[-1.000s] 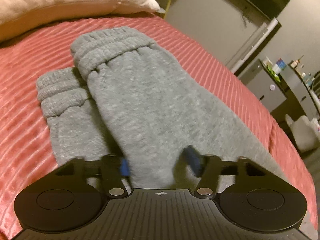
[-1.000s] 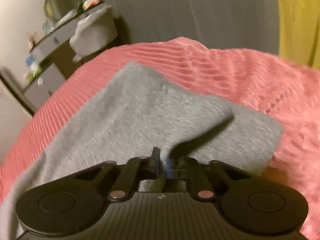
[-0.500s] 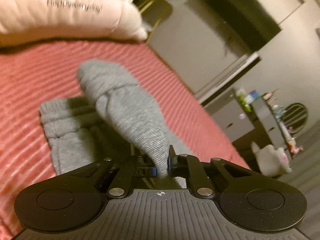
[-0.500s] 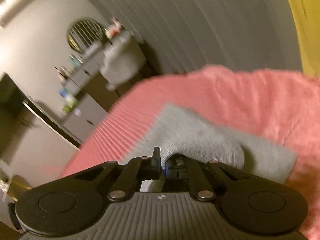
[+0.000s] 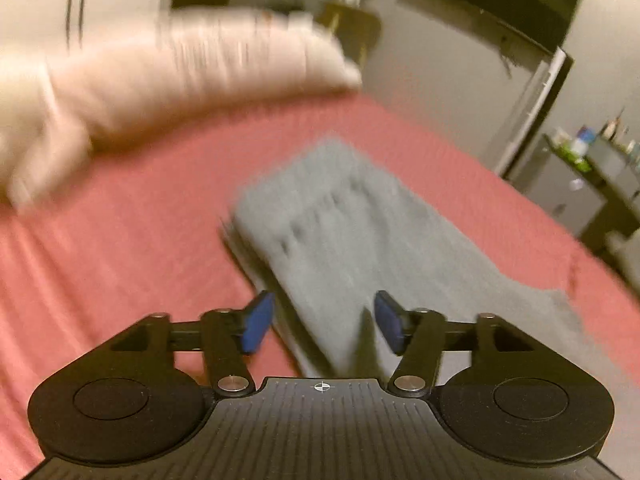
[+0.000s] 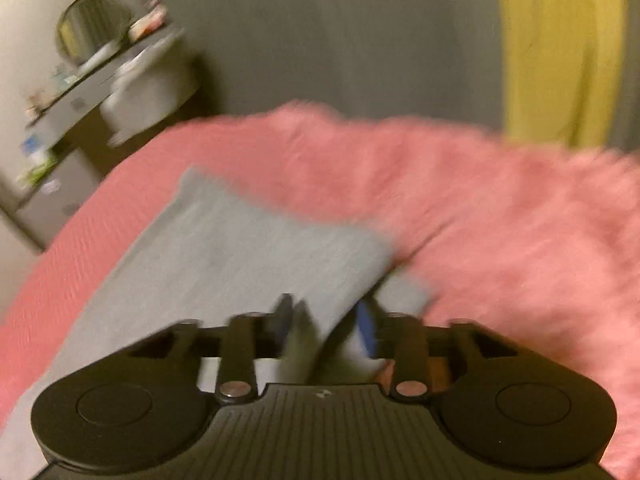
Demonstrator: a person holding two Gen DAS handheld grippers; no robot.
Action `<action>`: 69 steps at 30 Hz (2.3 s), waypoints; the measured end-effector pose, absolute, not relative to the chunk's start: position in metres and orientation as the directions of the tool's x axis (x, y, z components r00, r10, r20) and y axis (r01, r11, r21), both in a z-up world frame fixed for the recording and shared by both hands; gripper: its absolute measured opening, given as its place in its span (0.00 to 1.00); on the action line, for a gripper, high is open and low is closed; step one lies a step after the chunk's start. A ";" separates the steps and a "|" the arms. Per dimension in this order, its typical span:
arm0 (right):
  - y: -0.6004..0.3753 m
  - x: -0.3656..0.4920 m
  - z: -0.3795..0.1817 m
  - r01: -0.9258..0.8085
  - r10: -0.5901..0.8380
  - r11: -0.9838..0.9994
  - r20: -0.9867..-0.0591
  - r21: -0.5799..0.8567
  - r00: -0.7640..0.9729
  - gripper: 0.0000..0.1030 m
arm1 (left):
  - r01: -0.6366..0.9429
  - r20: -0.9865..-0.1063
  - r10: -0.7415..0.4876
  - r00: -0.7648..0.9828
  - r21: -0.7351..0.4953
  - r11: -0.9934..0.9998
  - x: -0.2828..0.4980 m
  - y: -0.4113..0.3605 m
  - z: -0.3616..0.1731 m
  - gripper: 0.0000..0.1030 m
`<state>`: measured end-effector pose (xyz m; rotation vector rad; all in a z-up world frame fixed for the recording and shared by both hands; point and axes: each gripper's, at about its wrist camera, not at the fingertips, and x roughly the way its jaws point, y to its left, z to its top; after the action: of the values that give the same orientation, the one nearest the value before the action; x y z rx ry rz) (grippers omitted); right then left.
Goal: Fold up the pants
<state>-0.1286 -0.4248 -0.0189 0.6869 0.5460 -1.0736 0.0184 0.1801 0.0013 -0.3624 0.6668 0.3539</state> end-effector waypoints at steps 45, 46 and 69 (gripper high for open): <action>-0.339 -0.014 -0.055 0.607 -0.477 0.794 -0.639 -0.020 0.603 0.46 | -0.075 -0.721 -0.056 0.691 -0.149 0.986 0.092 -0.001 -0.026 0.95; -0.330 -0.015 -0.050 0.585 -0.446 0.811 -0.643 0.005 0.623 0.46 | -0.055 -0.725 -0.093 0.683 -0.178 0.982 0.089 -0.008 -0.026 0.95; -0.431 -0.156 -0.038 0.851 -0.451 0.378 -0.730 0.365 0.513 0.55 | 0.037 -0.773 -0.166 0.613 -0.182 0.983 0.037 -0.048 -0.033 0.97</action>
<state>-0.1561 -0.4314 -0.0379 0.8052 0.5775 -0.8933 0.0371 -0.0477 -0.0329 -0.1533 0.9048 -0.1176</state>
